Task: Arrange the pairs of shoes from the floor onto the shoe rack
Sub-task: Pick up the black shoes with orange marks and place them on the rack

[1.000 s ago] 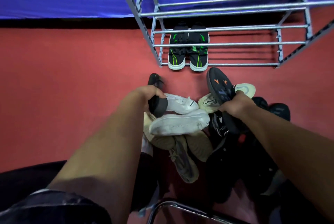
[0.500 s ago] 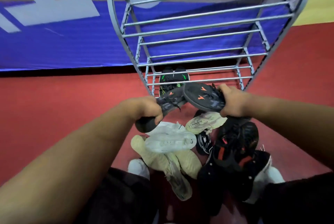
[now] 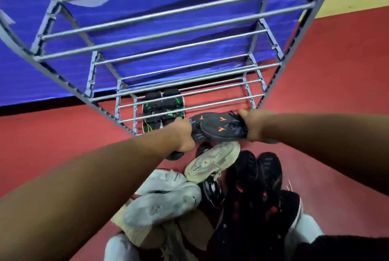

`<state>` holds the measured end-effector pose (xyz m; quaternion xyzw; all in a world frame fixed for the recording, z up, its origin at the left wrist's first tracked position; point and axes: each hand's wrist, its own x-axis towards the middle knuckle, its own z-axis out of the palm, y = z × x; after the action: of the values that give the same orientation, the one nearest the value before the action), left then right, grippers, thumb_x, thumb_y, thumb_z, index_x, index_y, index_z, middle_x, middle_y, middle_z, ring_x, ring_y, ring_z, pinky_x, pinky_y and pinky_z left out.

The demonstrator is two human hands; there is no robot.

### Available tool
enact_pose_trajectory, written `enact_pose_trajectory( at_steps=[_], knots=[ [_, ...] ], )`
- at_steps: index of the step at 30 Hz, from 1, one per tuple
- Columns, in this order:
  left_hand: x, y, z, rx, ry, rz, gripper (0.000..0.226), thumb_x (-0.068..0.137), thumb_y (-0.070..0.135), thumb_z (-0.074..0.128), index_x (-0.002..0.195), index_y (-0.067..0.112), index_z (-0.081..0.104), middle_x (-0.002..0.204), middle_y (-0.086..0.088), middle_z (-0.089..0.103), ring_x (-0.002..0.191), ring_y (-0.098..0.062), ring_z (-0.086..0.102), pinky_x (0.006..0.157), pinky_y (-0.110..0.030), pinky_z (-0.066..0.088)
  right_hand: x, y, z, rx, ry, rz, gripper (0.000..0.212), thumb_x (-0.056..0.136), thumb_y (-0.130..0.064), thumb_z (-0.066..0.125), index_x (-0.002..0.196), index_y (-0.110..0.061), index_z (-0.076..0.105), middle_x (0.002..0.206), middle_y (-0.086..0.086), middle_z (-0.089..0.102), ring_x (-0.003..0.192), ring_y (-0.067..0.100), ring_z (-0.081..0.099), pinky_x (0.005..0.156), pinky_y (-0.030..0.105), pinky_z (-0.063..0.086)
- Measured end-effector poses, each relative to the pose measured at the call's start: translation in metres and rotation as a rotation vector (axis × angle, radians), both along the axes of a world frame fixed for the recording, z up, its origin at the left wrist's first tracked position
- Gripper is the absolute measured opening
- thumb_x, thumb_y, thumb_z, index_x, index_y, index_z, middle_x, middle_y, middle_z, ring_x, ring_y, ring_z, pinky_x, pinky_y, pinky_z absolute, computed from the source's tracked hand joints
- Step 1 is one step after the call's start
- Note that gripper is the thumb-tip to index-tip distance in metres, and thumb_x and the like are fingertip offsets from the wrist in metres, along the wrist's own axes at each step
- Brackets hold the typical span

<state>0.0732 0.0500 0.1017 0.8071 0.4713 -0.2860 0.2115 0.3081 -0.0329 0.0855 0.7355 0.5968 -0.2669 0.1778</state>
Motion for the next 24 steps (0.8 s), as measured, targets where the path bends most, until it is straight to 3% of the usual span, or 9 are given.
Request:
enact_pose_trajectory(
  at_steps=[3, 6, 9, 13, 15, 18, 21, 24],
  knots=[
    [0.025, 0.011, -0.049, 0.035, -0.075, 0.039, 0.077, 0.082, 0.022, 0.064, 0.148, 0.003, 0.029, 0.145, -0.016, 0.033, 0.127, -0.041, 0.048, 0.098, -0.048, 0.050, 0.010, 0.013, -0.043, 0.054, -0.019, -0.053, 0.062, 0.081, -0.037, 0.067, 0.136, -0.019, 0.044, 0.116, 0.009, 0.063, 0.096, 0.034, 0.069, 0.075, 0.039, 0.057],
    [0.047, 0.023, -0.087, 0.031, -0.092, 0.122, 0.085, 0.081, 0.018, 0.064, 0.153, 0.002, 0.021, 0.149, -0.016, 0.028, 0.133, -0.043, 0.039, 0.105, -0.055, 0.045, 0.023, 0.029, -0.079, 0.056, -0.035, -0.117, 0.058, 0.079, -0.037, 0.065, 0.129, -0.019, 0.042, 0.121, 0.009, 0.059, 0.101, 0.036, 0.067, 0.072, 0.039, 0.052],
    [0.067, 0.036, -0.121, 0.038, -0.095, 0.237, 0.079, 0.082, 0.018, 0.062, 0.150, 0.003, 0.026, 0.150, -0.018, 0.028, 0.136, -0.042, 0.034, 0.106, -0.056, 0.044, 0.032, 0.048, -0.110, 0.106, -0.045, -0.189, 0.064, 0.085, -0.050, 0.061, 0.134, -0.015, 0.041, 0.128, 0.011, 0.058, 0.111, 0.037, 0.065, 0.083, 0.042, 0.052],
    [0.090, 0.054, -0.155, 0.179, -0.219, 0.360, 0.100, 0.084, 0.038, 0.069, 0.157, -0.001, 0.014, 0.152, -0.020, 0.028, 0.138, -0.041, 0.035, 0.107, -0.055, 0.044, 0.034, 0.075, -0.139, 0.273, -0.103, -0.254, 0.062, 0.091, -0.058, 0.050, 0.133, -0.012, 0.049, 0.129, 0.015, 0.064, 0.117, 0.039, 0.063, 0.093, 0.046, 0.054],
    [0.103, 0.066, -0.165, 0.298, -0.236, 0.344, 0.093, 0.087, 0.042, 0.067, 0.153, -0.006, 0.024, 0.146, -0.025, 0.038, 0.132, -0.041, 0.045, 0.106, -0.050, 0.047, 0.030, 0.089, -0.148, 0.368, -0.088, -0.344, 0.064, 0.092, -0.057, 0.052, 0.135, -0.010, 0.047, 0.130, 0.015, 0.062, 0.117, 0.039, 0.064, 0.091, 0.045, 0.052],
    [0.121, 0.084, -0.174, 0.380, -0.168, 0.336, 0.079, 0.091, 0.041, 0.063, 0.146, -0.008, 0.035, 0.141, -0.027, 0.047, 0.126, -0.039, 0.053, 0.102, -0.045, 0.051, 0.025, 0.109, -0.155, 0.441, -0.090, -0.447, 0.057, 0.090, -0.058, 0.053, 0.124, -0.013, 0.055, 0.120, 0.012, 0.067, 0.110, 0.036, 0.068, 0.086, 0.041, 0.054],
    [0.128, 0.093, -0.187, 0.378, -0.115, 0.370, 0.077, 0.095, 0.040, 0.059, 0.149, -0.007, 0.032, 0.142, -0.024, 0.048, 0.128, -0.038, 0.054, 0.102, -0.045, 0.051, 0.019, 0.121, -0.163, 0.406, -0.132, -0.444, 0.054, 0.091, -0.061, 0.054, 0.119, -0.015, 0.057, 0.119, 0.012, 0.068, 0.111, 0.037, 0.067, 0.090, 0.040, 0.053],
    [0.124, 0.095, -0.196, 0.290, -0.183, 0.424, 0.073, 0.090, 0.049, 0.066, 0.141, 0.002, 0.044, 0.138, -0.019, 0.052, 0.126, -0.034, 0.057, 0.103, -0.044, 0.051, 0.019, 0.123, -0.170, 0.374, -0.097, -0.484, 0.049, 0.092, -0.061, 0.053, 0.115, -0.018, 0.057, 0.122, 0.011, 0.068, 0.114, 0.035, 0.066, 0.087, 0.039, 0.050]
  ],
)
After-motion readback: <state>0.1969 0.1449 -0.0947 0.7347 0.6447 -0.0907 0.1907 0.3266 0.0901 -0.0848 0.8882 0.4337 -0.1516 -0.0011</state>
